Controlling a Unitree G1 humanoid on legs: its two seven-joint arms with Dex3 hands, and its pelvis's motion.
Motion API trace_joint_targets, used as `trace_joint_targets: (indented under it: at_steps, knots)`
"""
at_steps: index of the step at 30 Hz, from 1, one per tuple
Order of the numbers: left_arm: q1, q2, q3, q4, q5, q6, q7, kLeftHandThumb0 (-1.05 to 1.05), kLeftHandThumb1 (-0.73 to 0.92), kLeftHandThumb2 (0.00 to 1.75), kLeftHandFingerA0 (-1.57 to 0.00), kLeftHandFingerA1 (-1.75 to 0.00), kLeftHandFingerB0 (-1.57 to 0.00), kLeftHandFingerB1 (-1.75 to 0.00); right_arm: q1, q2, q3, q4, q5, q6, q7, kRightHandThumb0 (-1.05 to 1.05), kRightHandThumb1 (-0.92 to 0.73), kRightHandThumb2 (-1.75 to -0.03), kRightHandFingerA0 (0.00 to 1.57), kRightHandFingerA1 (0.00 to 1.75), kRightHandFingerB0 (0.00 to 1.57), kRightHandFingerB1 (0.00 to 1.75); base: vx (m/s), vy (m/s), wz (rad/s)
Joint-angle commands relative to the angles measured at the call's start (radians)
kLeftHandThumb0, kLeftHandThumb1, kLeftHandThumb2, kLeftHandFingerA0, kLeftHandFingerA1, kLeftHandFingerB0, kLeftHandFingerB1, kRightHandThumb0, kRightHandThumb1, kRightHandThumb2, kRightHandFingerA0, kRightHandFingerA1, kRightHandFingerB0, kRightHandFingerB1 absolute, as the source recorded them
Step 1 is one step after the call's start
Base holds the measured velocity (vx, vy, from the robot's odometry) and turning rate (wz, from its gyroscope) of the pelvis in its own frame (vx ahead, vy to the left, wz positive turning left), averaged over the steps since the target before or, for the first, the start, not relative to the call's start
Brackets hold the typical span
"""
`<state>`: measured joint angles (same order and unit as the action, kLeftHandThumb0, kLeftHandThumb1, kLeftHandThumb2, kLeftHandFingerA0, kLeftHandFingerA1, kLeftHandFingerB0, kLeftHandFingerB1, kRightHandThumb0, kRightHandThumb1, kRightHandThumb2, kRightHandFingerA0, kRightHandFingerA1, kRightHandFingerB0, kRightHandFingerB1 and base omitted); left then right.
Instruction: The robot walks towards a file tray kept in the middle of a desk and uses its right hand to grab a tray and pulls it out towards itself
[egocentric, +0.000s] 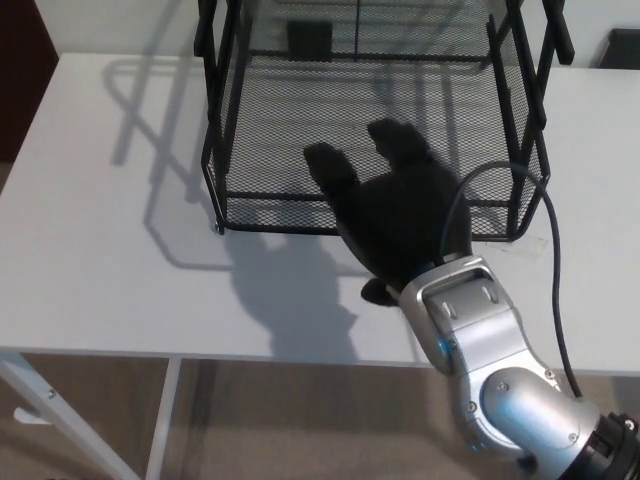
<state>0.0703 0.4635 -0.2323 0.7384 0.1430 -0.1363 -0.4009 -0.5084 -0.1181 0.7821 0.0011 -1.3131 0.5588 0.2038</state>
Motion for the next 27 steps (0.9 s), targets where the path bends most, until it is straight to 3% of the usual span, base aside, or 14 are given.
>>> trace_joint_targets:
  at_steps: [1, 2, 4, 13, 14, 15, 16, 17, 18, 19, 21, 22, 24, 27]
  knots:
    - [0.025, 0.069, -0.038, -0.022, 0.084, -0.070, 0.001, -0.56, 0.19, 0.60, -0.77, -0.57, -0.63, -0.49, -0.041, 0.023, -0.004, 0.040, -0.229, 0.091, -0.094, -0.57, -0.32, -0.81, 0.00, 0.25, 0.02, 0.27, 0.00, 0.000, 0.00]
    - [0.025, 0.072, -0.041, -0.023, 0.087, -0.072, 0.002, -0.57, 0.19, 0.61, -0.76, -0.56, -0.64, -0.49, -0.039, 0.026, -0.008, 0.044, -0.225, 0.091, -0.092, -0.82, -0.36, -0.60, 0.00, 0.27, 0.01, 0.35, 0.00, 0.000, 0.00]
    - [0.024, 0.078, -0.048, -0.032, 0.092, -0.068, 0.005, -0.57, 0.19, 0.60, -0.77, -0.56, -0.64, -0.49, -0.039, 0.038, -0.021, 0.060, -0.213, 0.095, -0.085, -0.55, -0.30, -0.81, 0.00, 0.25, 0.00, 0.32, 0.00, 0.000, 0.00]
    - [0.019, 0.076, -0.045, -0.050, 0.090, -0.038, -0.002, -0.56, 0.19, 0.59, -0.77, -0.56, -0.64, -0.48, -0.013, 0.075, -0.118, 0.053, -0.094, 0.054, 0.049, -0.51, -0.27, -0.79, 0.00, 0.36, 0.02, 0.32, 0.00, 0.000, 0.00]
    - [0.022, 0.077, -0.042, -0.055, 0.088, -0.038, -0.005, -0.55, 0.19, 0.58, -0.77, -0.56, -0.64, -0.48, -0.014, 0.076, -0.130, 0.063, -0.084, 0.055, 0.079, -0.77, -0.38, -0.53, 0.02, 0.36, 0.06, 0.29, 0.00, 0.000, 0.00]
    - [0.020, 0.078, -0.039, -0.061, 0.088, -0.032, -0.007, -0.55, 0.19, 0.57, -0.77, -0.56, -0.65, -0.48, -0.016, 0.077, -0.141, 0.073, -0.074, 0.050, 0.079, -0.48, -0.23, -0.77, 0.01, 0.38, 0.05, 0.32, 0.00, 0.000, 0.00]
    - [0.020, 0.080, -0.041, -0.065, 0.093, -0.030, -0.008, -0.55, 0.20, 0.58, -0.77, -0.56, -0.64, -0.48, -0.011, 0.076, -0.149, 0.088, -0.062, 0.043, 0.069, -0.75, -0.38, -0.53, 0.07, 0.36, 0.12, 0.26, 0.00, 0.000, 0.00]
    - [0.014, 0.081, -0.040, -0.063, 0.096, -0.034, -0.008, -0.55, 0.20, 0.58, -0.76, -0.55, -0.65, -0.48, -0.010, 0.074, -0.155, 0.092, -0.063, 0.044, 0.077, -0.74, -0.38, -0.52, 0.04, 0.36, 0.13, 0.26, 0.00, 0.000, 0.00]
    - [0.014, 0.079, -0.039, -0.058, 0.097, -0.039, -0.005, -0.55, 0.18, 0.57, -0.77, -0.55, -0.67, -0.48, -0.005, 0.074, -0.157, 0.091, -0.064, 0.046, 0.088, -0.72, -0.39, -0.52, 0.01, 0.35, 0.13, 0.26, 0.00, 0.000, 0.00]
    - [0.012, 0.077, -0.039, -0.051, 0.097, -0.044, -0.005, -0.55, 0.17, 0.57, -0.78, -0.56, -0.67, -0.49, 0.000, 0.073, -0.162, 0.087, -0.056, 0.045, 0.103, -0.52, -0.31, -0.78, 0.00, 0.27, 0.07, 0.32, 0.00, 0.000, 0.00]
    - [0.006, 0.074, -0.038, -0.042, 0.096, -0.049, -0.006, -0.54, 0.17, 0.57, -0.78, -0.56, -0.68, -0.49, 0.006, 0.073, -0.178, 0.078, -0.030, 0.038, 0.135, -0.72, -0.40, -0.53, 0.00, 0.30, 0.08, 0.26, 0.00, 0.000, 0.00]
    - [0.000, 0.076, -0.040, -0.037, 0.101, -0.057, -0.005, -0.55, 0.15, 0.57, -0.79, -0.57, -0.69, -0.50, 0.006, 0.073, -0.185, 0.083, -0.019, 0.040, 0.159, -0.57, -0.34, -0.77, 0.00, 0.19, 0.02, 0.25, 0.00, 0.000, 0.00]
    - [-0.001, 0.077, -0.042, -0.044, 0.106, -0.053, -0.005, -0.55, 0.16, 0.57, -0.79, -0.57, -0.68, -0.50, 0.008, 0.077, -0.197, 0.086, -0.002, 0.043, 0.176, -0.69, -0.39, -0.53, 0.00, 0.27, 0.08, 0.25, 0.00, 0.000, 0.00]
    - [0.002, 0.081, -0.042, -0.052, 0.110, -0.046, -0.010, -0.56, 0.17, 0.57, -0.78, -0.54, -0.68, -0.48, 0.020, 0.076, -0.204, 0.075, 0.020, 0.039, 0.202, -0.55, -0.36, -0.76, 0.00, 0.15, 0.04, 0.24, 0.00, 0.000, 0.00]
